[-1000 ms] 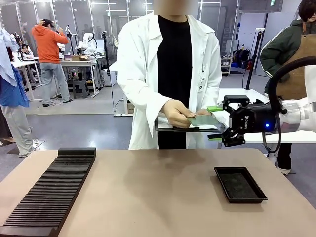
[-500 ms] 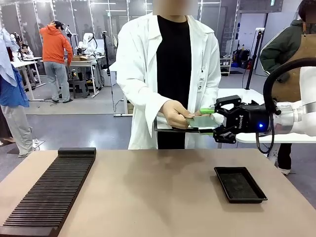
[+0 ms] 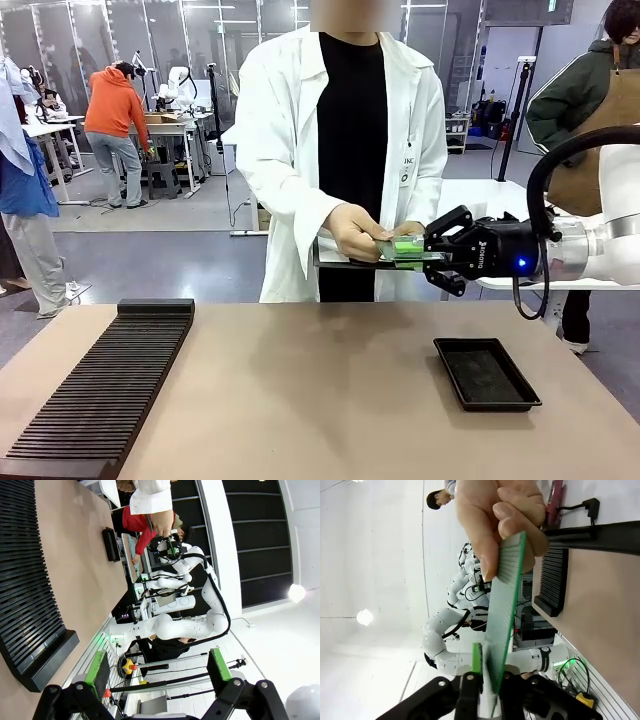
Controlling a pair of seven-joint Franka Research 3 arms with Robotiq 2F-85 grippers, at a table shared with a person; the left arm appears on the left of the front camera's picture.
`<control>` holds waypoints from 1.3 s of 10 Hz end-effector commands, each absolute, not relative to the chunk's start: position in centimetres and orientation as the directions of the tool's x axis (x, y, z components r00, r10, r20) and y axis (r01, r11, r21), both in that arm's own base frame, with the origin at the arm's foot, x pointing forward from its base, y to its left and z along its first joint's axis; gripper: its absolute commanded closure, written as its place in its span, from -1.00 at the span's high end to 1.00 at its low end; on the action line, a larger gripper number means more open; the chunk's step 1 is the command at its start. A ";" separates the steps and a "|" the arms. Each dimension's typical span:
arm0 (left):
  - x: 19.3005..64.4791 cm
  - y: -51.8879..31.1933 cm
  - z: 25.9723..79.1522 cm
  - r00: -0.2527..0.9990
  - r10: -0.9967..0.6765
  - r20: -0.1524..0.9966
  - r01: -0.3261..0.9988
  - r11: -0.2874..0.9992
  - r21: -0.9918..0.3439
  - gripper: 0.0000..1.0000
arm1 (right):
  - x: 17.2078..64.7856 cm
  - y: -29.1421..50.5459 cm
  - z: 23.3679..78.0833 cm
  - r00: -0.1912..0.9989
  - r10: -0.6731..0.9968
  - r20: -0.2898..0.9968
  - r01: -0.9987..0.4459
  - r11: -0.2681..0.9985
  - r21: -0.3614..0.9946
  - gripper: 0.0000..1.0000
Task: Inspect the PCB.
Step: Pick up the Blank PCB that the human is holding, then place the Blank PCB in the ESD tray.
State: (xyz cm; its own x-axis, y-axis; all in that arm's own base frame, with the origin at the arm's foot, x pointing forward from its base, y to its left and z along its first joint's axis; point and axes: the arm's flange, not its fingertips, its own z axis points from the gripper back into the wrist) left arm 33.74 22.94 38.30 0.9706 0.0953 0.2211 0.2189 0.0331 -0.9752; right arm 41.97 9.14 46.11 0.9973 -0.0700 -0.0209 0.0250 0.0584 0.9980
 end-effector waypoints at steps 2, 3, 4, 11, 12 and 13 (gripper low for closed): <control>34.1 23.2 38.5 0.972 0.092 0.214 0.211 0.047 -0.976 1.00 | 41.8 9.9 46.1 0.994 -0.097 -0.054 0.059 0.047 0.997 -1.00; 34.1 23.2 38.5 0.972 0.092 0.214 0.211 0.047 -0.976 1.00 | 41.6 9.8 45.6 0.993 -0.097 -0.062 0.067 0.045 0.997 -1.00; 34.1 23.2 38.5 0.972 0.092 0.214 0.211 0.047 -0.976 1.00 | 41.4 8.7 44.8 0.993 -0.085 -0.081 0.083 0.022 0.996 -1.00; 34.1 23.2 38.5 0.972 0.092 0.214 0.211 0.047 -0.976 1.00 | 41.8 9.2 45.5 0.997 -0.074 -0.035 0.039 0.057 0.998 -1.00; 34.1 23.2 38.5 0.972 0.092 0.214 0.211 0.047 -0.976 1.00 | 41.8 9.2 45.5 0.997 -0.074 -0.035 0.039 0.057 0.998 -1.00; 34.1 23.2 38.5 0.972 0.092 0.214 0.211 0.047 -0.976 1.00 | 41.8 9.2 45.5 0.997 -0.074 -0.035 0.039 0.057 0.998 -1.00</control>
